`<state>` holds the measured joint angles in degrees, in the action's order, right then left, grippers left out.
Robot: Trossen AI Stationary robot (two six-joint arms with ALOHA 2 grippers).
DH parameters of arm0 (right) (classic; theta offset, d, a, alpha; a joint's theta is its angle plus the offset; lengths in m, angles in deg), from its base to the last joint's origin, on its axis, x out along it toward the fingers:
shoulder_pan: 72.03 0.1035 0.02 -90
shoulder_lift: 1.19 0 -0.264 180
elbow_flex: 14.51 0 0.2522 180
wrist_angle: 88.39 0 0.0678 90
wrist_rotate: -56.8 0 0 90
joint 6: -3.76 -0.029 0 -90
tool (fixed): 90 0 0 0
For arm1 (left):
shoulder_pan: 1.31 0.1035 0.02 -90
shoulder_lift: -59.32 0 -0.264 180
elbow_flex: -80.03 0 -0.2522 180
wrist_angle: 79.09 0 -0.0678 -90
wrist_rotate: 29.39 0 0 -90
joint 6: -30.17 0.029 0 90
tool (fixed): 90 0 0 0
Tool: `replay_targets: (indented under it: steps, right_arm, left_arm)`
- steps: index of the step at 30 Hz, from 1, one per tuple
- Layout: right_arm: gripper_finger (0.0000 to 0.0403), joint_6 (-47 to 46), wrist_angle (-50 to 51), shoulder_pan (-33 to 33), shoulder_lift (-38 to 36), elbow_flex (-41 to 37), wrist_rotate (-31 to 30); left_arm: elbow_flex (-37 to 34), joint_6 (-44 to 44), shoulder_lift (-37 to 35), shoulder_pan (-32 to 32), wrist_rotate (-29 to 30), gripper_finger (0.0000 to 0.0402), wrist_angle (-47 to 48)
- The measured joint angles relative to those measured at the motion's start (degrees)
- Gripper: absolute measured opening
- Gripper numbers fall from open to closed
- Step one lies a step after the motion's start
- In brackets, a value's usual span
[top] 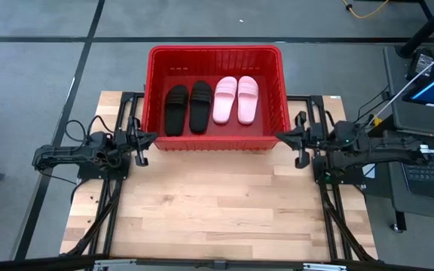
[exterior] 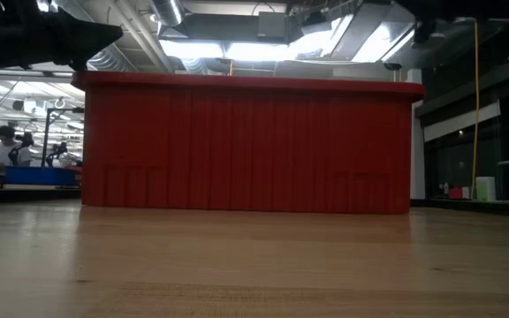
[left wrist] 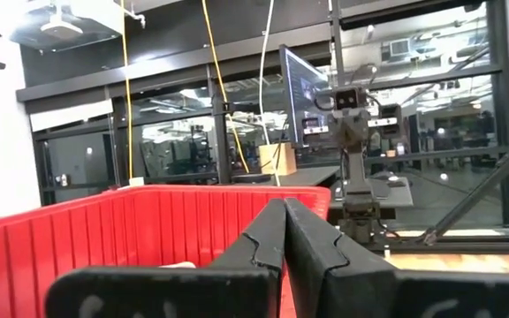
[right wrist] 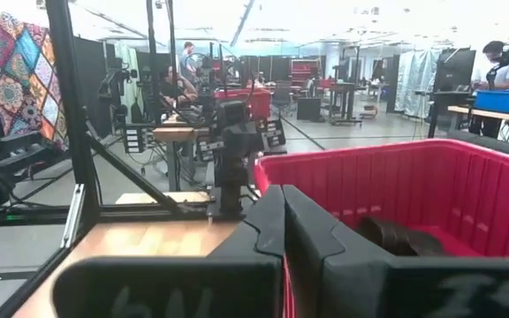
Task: Pick and place slides into bin
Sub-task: Return to Home Position
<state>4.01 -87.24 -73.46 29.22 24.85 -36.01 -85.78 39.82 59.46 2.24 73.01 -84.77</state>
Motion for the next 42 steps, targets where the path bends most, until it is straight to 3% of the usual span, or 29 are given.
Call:
replay_targets:
  steps: [22,42]
  right_arm:
    - [0.0005,-1.3,0.8,0.0,-29.4,-21.9,2.1]
    - [0.0005,1.5,3.4,0.0,-30.2,-25.2,5.7]
  left_arm:
    - [0.0,0.1,0.0,0.0,1.2,0.0003,0.0]
    - [0.0,0.1,0.0,0.0,1.2,0.0004,0.0]
